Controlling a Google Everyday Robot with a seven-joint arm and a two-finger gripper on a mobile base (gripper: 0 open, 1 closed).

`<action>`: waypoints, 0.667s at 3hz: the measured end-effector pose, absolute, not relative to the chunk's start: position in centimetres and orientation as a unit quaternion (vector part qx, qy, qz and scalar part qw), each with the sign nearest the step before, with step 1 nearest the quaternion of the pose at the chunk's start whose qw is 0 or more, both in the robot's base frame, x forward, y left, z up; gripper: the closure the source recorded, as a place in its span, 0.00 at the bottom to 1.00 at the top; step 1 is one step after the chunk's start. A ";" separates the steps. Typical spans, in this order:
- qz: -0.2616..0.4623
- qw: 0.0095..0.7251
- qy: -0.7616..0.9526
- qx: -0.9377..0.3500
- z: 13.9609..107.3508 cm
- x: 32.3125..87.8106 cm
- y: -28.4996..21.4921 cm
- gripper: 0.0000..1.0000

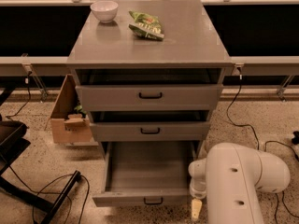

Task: Open bottom drawer

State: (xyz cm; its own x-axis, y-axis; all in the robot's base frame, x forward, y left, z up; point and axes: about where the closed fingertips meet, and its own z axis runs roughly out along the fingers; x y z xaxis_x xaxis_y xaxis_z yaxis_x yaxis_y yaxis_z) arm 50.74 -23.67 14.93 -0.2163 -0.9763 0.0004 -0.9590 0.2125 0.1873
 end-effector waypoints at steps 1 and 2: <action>-0.070 0.058 -0.768 0.634 17.3 51.2 -22.9 0.00; -0.066 0.073 -0.763 0.639 22.8 50.5 -23.0 0.00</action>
Offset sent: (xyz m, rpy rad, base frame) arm 0.0015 0.0034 0.1903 -0.0653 0.0102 0.0858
